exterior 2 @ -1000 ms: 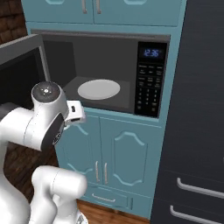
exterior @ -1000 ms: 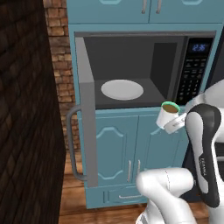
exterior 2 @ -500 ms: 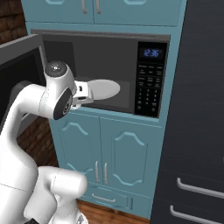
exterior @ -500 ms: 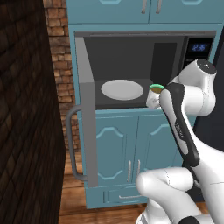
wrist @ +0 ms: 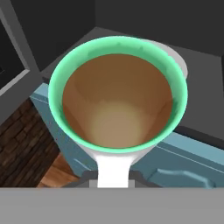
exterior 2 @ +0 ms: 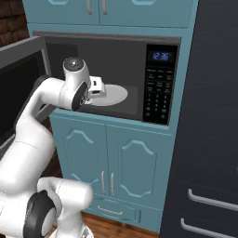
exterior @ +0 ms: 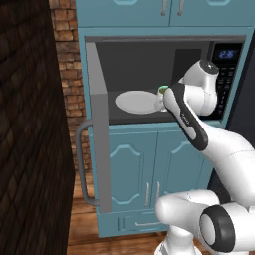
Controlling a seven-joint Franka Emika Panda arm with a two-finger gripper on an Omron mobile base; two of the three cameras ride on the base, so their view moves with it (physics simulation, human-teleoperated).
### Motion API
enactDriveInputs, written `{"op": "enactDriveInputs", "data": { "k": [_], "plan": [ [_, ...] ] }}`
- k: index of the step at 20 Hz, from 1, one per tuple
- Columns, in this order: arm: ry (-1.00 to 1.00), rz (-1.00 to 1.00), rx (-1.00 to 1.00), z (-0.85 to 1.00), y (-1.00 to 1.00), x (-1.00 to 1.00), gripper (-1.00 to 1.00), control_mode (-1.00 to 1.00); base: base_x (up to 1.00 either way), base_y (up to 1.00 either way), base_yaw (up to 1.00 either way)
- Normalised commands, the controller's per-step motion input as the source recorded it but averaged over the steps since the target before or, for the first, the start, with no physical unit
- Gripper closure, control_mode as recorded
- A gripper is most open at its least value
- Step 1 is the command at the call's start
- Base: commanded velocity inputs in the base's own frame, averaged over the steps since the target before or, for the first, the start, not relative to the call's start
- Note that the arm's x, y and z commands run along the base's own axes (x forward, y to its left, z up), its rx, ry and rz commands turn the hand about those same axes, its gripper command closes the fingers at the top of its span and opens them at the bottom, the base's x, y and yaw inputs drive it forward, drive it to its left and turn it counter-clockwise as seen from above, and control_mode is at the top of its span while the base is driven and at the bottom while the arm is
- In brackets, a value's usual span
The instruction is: Place the microwavable item in the microwave. Then, close the microwave door and press the start button.
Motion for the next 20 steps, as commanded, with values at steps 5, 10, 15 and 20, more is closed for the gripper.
{"op": "enactDriveInputs", "data": {
  "k": [5, 10, 15, 20],
  "plan": [
    [0.04, 0.00, 0.00, -0.15, 0.12, 0.80, 1.00, -1.00, 0.00, 0.00, 0.00],
    [0.04, 0.00, 0.00, -0.47, 0.06, 0.53, 1.00, -1.00, 0.00, 0.00, 0.00],
    [0.00, 0.00, 0.00, -0.13, 0.00, 0.47, 1.00, -1.00, 0.00, 0.00, 0.00],
    [0.02, 0.00, 0.00, -0.19, 0.00, 0.48, 1.00, -1.00, 0.00, 0.00, 0.00]
  ]
}}
